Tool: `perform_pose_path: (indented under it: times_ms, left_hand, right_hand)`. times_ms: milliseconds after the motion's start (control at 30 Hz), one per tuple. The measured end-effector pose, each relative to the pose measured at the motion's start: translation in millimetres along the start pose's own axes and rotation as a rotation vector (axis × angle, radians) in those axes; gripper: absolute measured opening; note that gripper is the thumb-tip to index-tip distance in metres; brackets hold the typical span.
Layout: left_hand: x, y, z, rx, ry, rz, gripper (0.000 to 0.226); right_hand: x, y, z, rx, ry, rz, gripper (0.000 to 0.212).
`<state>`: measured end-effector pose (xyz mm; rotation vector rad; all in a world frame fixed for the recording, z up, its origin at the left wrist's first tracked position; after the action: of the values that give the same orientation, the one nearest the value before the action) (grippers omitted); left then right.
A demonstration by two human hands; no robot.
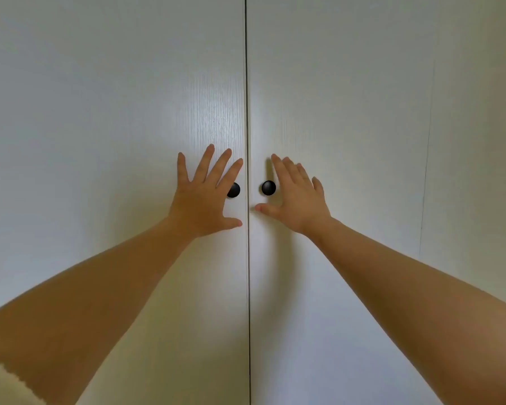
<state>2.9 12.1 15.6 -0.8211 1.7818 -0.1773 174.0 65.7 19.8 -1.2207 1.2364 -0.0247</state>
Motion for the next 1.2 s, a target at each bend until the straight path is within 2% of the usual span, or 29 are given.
perform_pose_path:
  times_ms: [100,200,267,467,667,800,900,1000,1067,1200]
  left_hand:
    - [2,-5,1,-0.040,0.009,0.049,0.113]
    - [3,-7,1,-0.056,0.040,0.139,0.111]
    - [3,-8,-1,-0.063,0.057,0.208,0.108]
    - [6,-8,4,0.005,0.020,0.229,0.099]
    - [13,-21,8,0.022,0.001,0.207,0.102]
    - [18,-38,9,0.050,-0.018,0.127,0.106]
    - [21,-50,6,0.123,-0.008,0.007,0.105]
    - [24,-62,7,0.180,-0.030,-0.069,0.097]
    - [28,-70,12,0.308,-0.063,-0.005,0.083]
    - [39,-93,49,0.687,-0.177,0.245,0.051]
  right_hand:
    - [-2,6,-1,0.003,-0.075,0.084,0.068]
    - [1,12,-1,-0.086,-0.152,0.269,0.036]
    - [4,13,-3,-0.150,-0.176,0.334,0.026]
    - [11,10,-4,-0.170,-0.210,0.411,0.016]
    - [20,-3,-18,-0.051,-0.177,0.506,0.008]
    - [28,-13,-24,-0.035,-0.184,0.475,0.006]
    - [38,-24,-25,-0.080,-0.113,0.396,0.017]
    - [54,-38,-25,-0.152,-0.098,0.393,0.020]
    - [67,-51,-25,-0.199,-0.073,0.387,0.019]
    - [101,-90,-24,-0.241,-0.077,0.396,0.012]
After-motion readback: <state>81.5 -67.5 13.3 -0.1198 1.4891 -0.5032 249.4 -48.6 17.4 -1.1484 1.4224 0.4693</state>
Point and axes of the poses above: each hand's wrist, its own x-axis away from the middle knuckle, its own y-axis out of the palm, z = x × y, the point moved 2 cm from there along -x, towards the middle knuckle
